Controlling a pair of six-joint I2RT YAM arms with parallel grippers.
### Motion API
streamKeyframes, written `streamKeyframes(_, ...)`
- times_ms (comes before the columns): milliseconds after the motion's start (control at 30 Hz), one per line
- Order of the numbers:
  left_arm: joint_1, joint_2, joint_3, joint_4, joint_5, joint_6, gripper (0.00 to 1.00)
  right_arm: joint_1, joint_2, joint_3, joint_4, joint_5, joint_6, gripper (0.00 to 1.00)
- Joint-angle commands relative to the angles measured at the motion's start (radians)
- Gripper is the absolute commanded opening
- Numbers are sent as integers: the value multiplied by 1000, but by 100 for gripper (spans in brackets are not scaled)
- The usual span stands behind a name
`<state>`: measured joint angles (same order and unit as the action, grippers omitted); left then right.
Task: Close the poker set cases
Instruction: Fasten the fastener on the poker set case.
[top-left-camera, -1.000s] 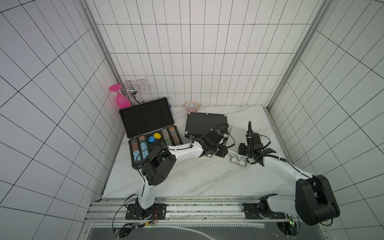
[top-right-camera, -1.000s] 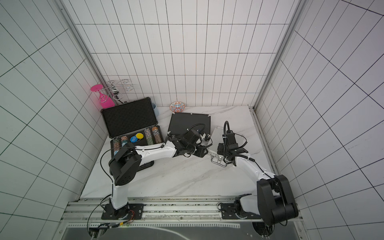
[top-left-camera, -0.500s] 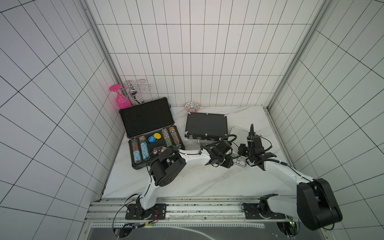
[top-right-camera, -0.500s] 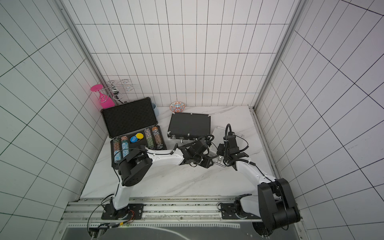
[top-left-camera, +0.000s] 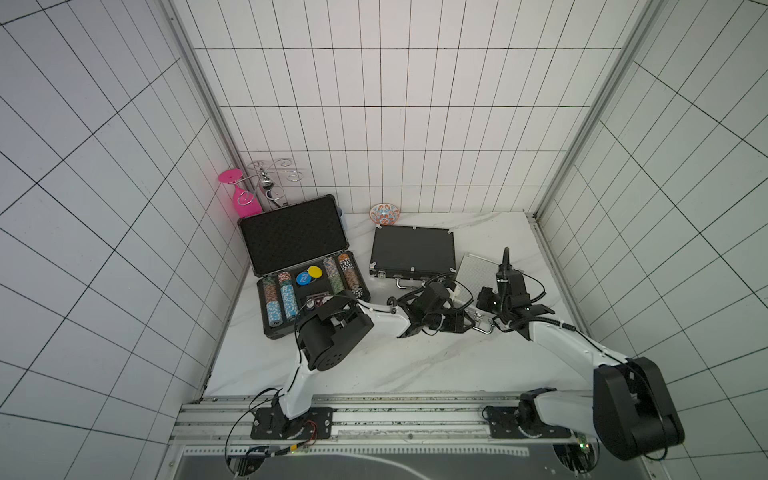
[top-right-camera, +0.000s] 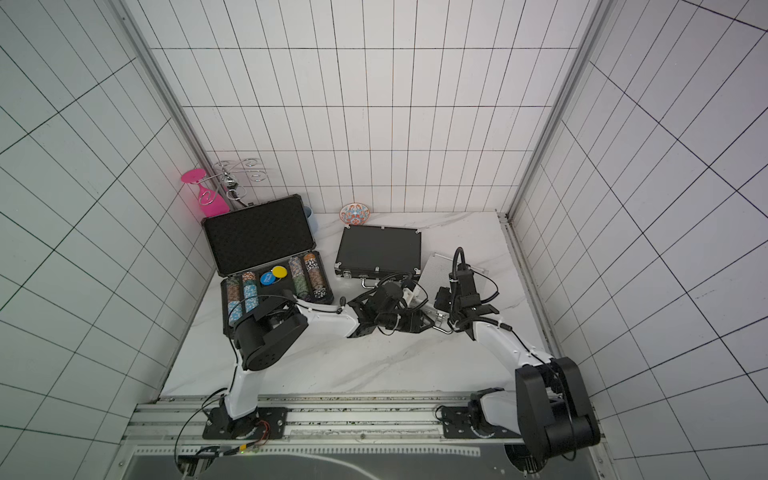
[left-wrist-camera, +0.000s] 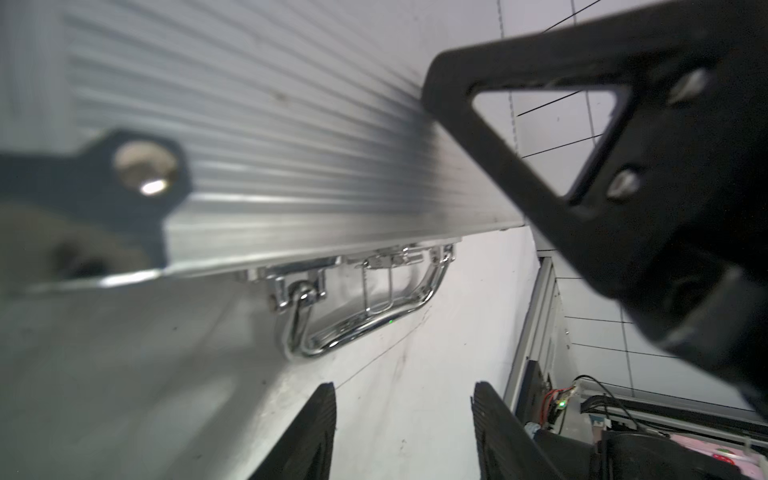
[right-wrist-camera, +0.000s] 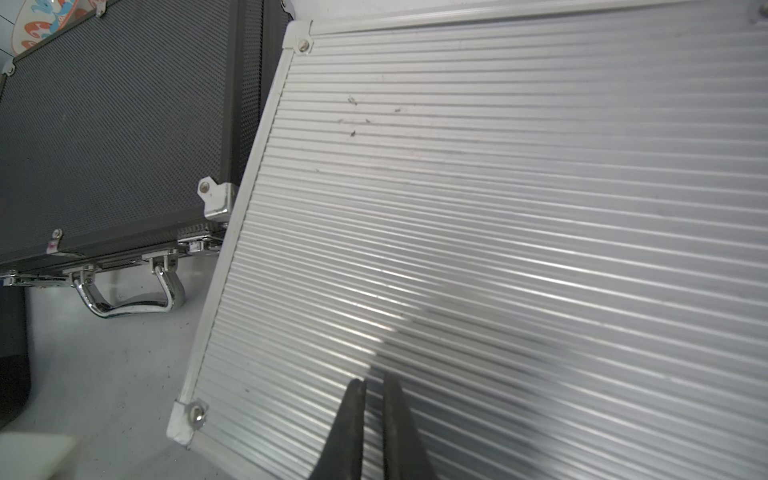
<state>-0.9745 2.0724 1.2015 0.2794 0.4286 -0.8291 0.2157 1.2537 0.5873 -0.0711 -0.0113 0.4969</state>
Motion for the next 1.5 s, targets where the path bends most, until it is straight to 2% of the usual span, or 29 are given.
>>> streamKeyframes(0, -4, 47, 49, 92, 26, -39, 56, -20, 38, -45, -228, -21, 9, 14)
streamKeyframes(167, -3, 104, 50, 161, 18, -44, 61, -56, 25, -43, -228, -35, 2, 13)
streamKeyframes(367, -16, 131, 76, 110, -28, 3, 64, -91, 19, -24, -226, -55, -6, 13)
streamKeyframes(400, -18, 132, 83, 86, -40, 16, 73, -94, 22, -19, -226, -58, -6, 12)
streamKeyframes(467, -25, 135, 103, 39, -61, 41, 78, -95, 32, -14, -225, -68, -8, 12)
streamKeyframes(833, -41, 178, 206, -154, -117, 113, 79, -101, 28, 2, -225, -73, -4, 12)
streamKeyframes(1133, -41, 208, 228, -61, -11, 56, 78, -108, 36, 32, -232, -70, -12, 12)
streamKeyframes(1467, -32, 153, 192, 5, 4, 10, 75, -116, 32, 42, -231, -69, -18, 12)
